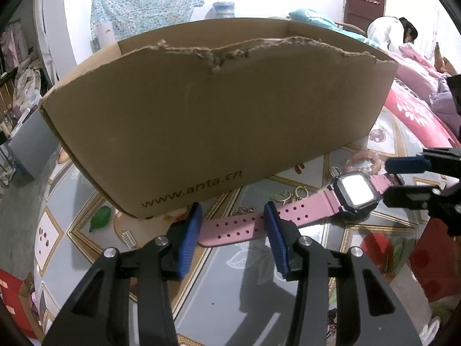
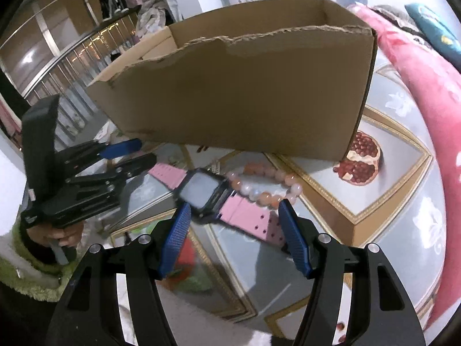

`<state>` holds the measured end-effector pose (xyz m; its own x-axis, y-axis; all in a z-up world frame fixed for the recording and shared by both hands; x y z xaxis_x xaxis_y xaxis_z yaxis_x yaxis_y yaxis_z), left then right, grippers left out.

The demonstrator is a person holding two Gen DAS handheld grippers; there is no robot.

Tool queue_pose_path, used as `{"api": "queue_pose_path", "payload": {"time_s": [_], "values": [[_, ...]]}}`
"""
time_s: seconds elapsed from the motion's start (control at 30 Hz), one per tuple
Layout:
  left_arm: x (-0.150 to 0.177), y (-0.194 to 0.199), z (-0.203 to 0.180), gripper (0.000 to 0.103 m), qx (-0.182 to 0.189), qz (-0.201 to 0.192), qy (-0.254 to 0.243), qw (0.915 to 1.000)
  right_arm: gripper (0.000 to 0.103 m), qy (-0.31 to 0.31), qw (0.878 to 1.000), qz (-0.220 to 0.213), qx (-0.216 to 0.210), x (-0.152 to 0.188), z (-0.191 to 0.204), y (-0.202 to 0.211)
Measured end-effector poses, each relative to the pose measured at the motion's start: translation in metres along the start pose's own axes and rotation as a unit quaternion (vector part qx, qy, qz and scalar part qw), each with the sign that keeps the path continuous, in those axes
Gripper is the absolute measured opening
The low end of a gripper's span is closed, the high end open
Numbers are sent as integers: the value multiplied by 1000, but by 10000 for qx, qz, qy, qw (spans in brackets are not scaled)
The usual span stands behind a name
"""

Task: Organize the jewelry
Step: 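Grasp the pink smartwatch strap with the right tool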

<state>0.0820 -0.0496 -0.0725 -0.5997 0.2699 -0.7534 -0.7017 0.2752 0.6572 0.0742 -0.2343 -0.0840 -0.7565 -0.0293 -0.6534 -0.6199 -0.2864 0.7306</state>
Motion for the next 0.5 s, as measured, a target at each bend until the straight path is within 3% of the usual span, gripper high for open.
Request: {"api": "queue_pose_path", "payload": {"time_s": [0.37, 0.5], "values": [[1, 3, 4, 43, 103, 4, 10, 9999, 61, 66, 9985, 509, -178, 13, 7, 9], [1, 3, 5, 43, 103, 2, 10, 9999, 61, 507, 9970, 583, -105, 17, 19, 14]]}}
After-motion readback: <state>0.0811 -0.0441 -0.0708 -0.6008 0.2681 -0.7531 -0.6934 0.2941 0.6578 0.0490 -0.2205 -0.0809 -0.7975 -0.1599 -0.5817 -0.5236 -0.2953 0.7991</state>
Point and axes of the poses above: each gripper's, at about its wrist camera, not at the fingertips, and y roughly against the way its jaws point, z to its left, x to its underside, the point moved 6 cm from there along -y, roughly the way its jaws point, and after that the axes turned 8 degrees about -z, right-handed, at the moved point
